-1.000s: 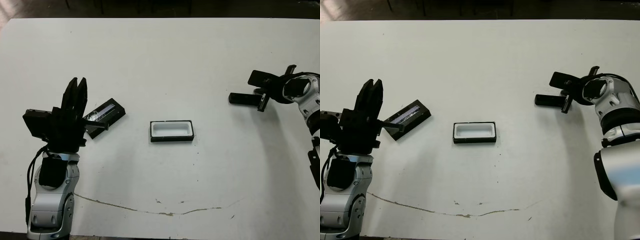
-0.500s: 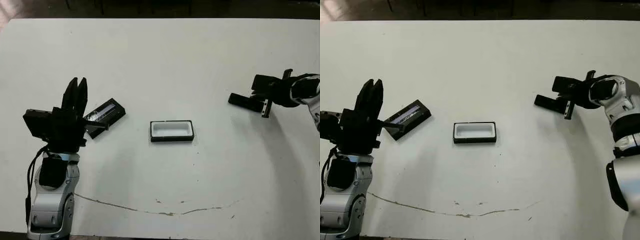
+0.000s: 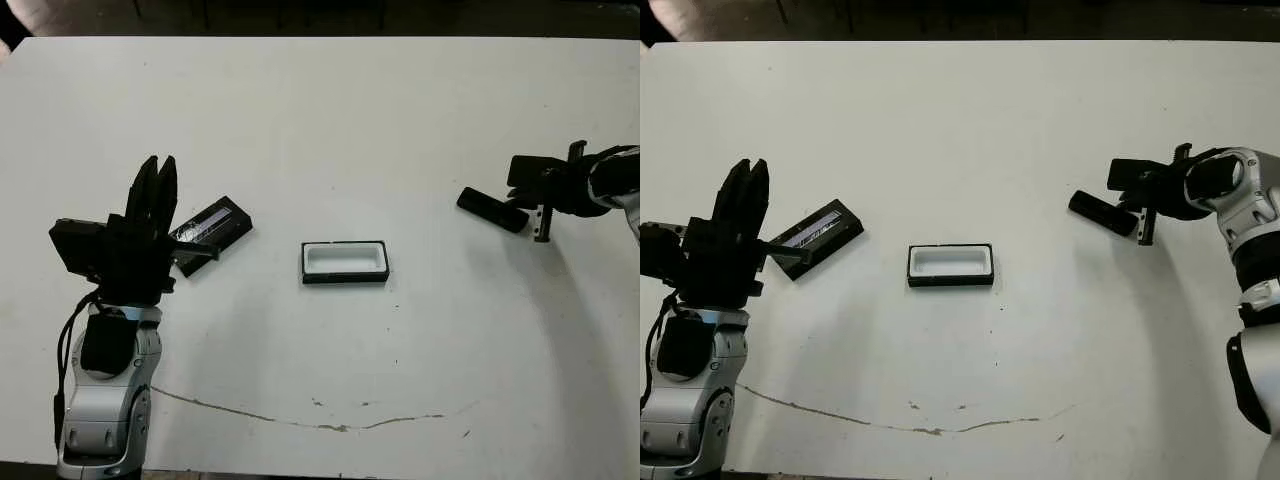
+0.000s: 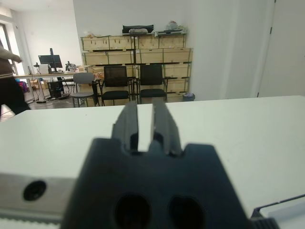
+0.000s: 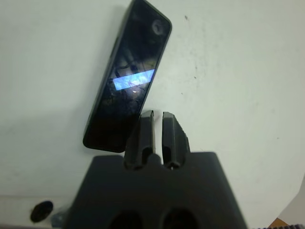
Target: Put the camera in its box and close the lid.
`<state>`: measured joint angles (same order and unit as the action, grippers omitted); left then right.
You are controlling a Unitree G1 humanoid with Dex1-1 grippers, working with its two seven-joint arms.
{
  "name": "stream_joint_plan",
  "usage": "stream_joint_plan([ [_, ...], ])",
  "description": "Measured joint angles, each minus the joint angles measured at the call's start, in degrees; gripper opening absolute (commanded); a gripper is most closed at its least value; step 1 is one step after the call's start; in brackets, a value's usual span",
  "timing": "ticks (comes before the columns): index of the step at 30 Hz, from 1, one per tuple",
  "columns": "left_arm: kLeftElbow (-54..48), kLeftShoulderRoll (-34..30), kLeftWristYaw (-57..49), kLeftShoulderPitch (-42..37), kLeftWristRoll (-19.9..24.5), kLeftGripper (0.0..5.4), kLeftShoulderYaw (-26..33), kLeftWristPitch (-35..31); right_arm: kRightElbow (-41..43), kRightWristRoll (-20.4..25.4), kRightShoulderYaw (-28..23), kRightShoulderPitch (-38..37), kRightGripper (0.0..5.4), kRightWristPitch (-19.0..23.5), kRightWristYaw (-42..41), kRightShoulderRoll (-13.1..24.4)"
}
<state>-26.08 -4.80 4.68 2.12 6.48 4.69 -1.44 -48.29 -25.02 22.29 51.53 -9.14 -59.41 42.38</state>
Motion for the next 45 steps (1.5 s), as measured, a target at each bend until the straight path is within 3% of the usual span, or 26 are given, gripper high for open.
stream_joint_plan([
  [10, 0.5, 0.0, 0.1, -0.4, 0.1, 0.02, 0.0, -0.1, 10.1, 2.9, -1.1, -4.4, 0.00, 2.7, -5.1, 1.4],
  [20, 1.5, 0.0, 0.4, -1.6, 0.1, 0.02, -0.1, -0.1, 19.6, 6.5, -2.3, -8.5, 0.00, 8.1, -10.0, 2.5],
  [25, 1.6, 0.0, 0.4, -1.7, 0.1, 0.02, -0.1, 0.0, 22.6, 5.3, -2.2, -9.8, 0.00, 9.4, -9.0, 3.0],
  [32, 1.6, 0.0, 0.4, -1.3, 0.1, 0.02, -0.2, 0.2, 23.8, -1.7, -2.6, -12.3, 0.00, 11.4, 1.0, 4.7],
  [36, 1.6, 0.1, 0.4, -0.8, 0.1, 0.02, -0.3, 0.3, 26.6, -2.8, -6.1, -15.6, 0.00, 13.2, 7.4, 6.5],
  [41, 1.8, 0.2, 0.4, -0.7, 0.1, 0.02, -0.2, 0.6, 37.8, -0.4, -13.3, -22.1, 0.00, 18.9, 12.2, 7.2],
  [45, 2.5, 0.2, 0.5, -0.8, 0.1, 0.02, -0.3, 1.1, 50.2, 5.5, -21.9, -30.0, 0.00, 22.8, 18.7, 3.2],
])
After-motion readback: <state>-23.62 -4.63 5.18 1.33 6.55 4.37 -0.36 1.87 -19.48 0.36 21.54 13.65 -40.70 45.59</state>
